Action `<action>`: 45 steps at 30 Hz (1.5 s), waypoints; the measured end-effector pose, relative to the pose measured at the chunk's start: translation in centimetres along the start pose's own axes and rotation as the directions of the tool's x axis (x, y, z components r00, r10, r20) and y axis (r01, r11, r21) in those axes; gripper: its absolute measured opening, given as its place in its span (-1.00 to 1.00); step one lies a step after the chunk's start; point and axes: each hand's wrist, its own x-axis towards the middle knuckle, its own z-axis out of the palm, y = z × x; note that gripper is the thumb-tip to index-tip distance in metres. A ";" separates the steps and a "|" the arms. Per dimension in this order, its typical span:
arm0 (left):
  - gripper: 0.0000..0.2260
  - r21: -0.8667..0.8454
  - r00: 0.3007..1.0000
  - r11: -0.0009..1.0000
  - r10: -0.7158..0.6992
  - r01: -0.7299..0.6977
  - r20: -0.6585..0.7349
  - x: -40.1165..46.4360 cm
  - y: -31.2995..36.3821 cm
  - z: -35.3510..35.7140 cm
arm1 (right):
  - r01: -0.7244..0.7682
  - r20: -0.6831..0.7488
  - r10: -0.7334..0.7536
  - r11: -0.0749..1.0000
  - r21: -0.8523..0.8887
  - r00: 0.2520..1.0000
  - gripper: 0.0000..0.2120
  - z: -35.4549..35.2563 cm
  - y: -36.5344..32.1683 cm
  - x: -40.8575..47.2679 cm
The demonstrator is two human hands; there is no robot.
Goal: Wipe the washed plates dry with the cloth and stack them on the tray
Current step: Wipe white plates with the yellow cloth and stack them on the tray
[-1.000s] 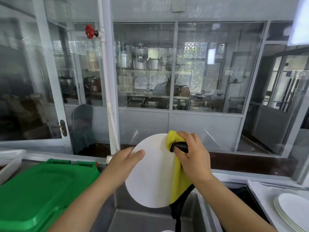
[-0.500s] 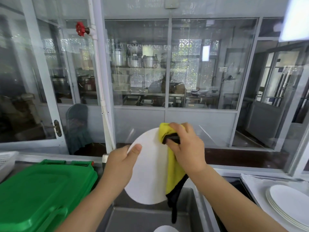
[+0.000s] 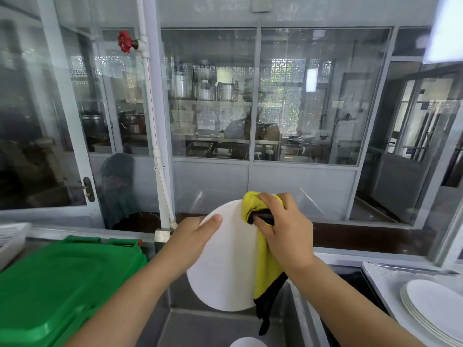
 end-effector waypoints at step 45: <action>-0.62 -0.342 0.934 0.940 -0.132 0.012 -0.331 -0.2 -0.3 0.6 | 0.331 0.066 -0.324 0.921 -0.205 0.944 -0.47 0.7 -0.5 0.7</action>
